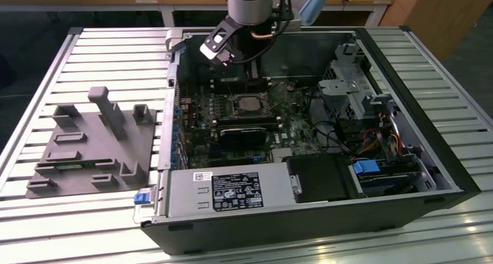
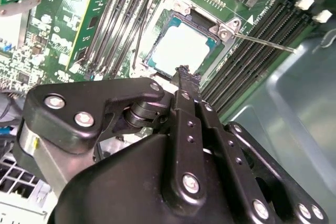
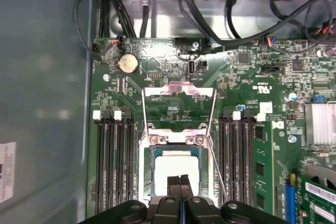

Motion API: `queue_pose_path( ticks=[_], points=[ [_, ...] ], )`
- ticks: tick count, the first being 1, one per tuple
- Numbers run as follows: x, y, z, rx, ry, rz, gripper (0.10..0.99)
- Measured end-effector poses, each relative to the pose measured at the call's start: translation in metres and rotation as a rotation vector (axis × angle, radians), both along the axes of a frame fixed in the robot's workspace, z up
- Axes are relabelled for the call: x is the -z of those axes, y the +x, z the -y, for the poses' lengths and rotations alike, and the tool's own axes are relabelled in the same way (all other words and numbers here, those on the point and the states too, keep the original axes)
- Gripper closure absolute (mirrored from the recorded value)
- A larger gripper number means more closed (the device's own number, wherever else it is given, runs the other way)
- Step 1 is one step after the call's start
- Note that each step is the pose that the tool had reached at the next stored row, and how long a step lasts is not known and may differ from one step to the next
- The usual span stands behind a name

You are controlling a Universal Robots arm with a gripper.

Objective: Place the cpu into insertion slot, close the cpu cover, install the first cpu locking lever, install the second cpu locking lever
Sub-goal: 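Place the cpu into insertion slot, then close the cpu cover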

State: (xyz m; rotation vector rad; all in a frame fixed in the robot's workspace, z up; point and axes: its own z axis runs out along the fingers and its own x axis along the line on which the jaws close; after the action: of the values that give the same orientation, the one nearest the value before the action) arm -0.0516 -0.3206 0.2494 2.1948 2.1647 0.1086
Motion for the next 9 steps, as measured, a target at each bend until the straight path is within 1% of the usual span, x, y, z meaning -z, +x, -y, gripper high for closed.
queue_pose_path(
  ticks=[3, 9],
  points=[
    [-0.0042, 0.0, 0.0, 0.0, 0.0, 0.0, 0.984],
    [-0.0045, 0.0, 0.0, 0.0, 0.0, 0.0002, 0.984]
  ],
)
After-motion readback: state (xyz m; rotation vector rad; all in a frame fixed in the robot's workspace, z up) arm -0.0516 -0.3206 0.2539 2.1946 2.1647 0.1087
